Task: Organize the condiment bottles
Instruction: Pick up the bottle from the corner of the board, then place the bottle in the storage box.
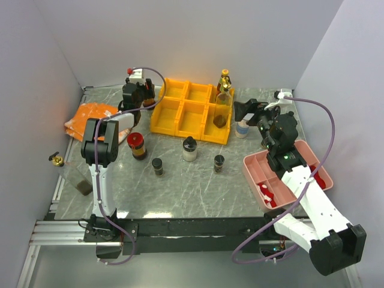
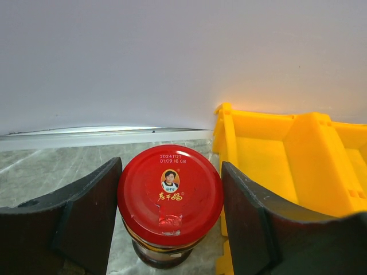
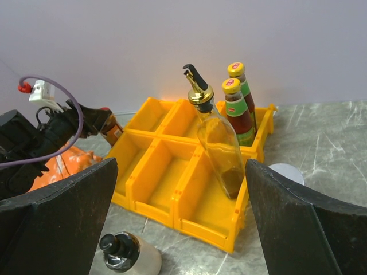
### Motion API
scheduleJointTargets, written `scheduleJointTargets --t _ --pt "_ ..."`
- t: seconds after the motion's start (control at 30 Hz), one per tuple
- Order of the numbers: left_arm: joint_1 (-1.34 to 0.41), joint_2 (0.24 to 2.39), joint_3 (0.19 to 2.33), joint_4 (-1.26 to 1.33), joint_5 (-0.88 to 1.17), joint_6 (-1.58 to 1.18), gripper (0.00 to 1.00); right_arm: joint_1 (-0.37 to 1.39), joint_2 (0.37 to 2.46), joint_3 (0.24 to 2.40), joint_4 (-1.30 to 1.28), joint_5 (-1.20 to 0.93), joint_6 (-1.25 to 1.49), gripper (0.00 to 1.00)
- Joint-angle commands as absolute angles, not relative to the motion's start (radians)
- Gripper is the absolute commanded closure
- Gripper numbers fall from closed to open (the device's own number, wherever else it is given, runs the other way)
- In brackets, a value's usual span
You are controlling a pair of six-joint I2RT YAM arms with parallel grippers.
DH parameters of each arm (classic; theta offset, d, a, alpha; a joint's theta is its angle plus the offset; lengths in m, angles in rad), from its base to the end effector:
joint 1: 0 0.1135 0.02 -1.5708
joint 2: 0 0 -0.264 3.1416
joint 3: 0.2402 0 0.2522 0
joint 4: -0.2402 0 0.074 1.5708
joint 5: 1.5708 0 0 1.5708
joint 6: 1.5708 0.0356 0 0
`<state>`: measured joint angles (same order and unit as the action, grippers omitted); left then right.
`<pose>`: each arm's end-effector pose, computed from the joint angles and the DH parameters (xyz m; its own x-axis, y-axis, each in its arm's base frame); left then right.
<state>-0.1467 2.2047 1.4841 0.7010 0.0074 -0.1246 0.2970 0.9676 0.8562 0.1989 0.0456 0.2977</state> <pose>0.5041 -0.0748 0.2075 -0.0383 -0.1200 -0.9920 0.1499 0.9808 -0.1244 0.2199 0.0656 0.3729 0.0069 0.3085 -0.9512 -0.2625 0.9184 0.2960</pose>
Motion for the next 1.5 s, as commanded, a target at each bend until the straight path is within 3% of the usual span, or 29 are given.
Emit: scheduleJointTargets --t 0.0,0.33,0.87,1.13,1.47 --pt "-0.153 2.149 1.569 0.732 0.003 -0.127 0.99 0.302 0.983 0.857 0.264 0.066 0.296 0.0" --pt "-0.175 2.137 1.739 0.675 -0.031 -0.117 0.99 0.301 1.0 0.884 0.264 0.058 0.291 0.0" --pt "-0.253 2.14 1.835 0.696 -0.029 -0.13 0.99 0.302 0.997 0.891 0.293 0.071 0.281 0.0" --pt "-0.328 2.166 1.934 0.673 -0.13 -0.023 0.99 0.301 0.992 0.873 0.307 0.086 0.272 0.0" --pt "-0.337 2.218 1.919 0.735 -0.048 -0.064 0.99 0.301 0.977 0.87 0.295 0.097 0.265 0.0"
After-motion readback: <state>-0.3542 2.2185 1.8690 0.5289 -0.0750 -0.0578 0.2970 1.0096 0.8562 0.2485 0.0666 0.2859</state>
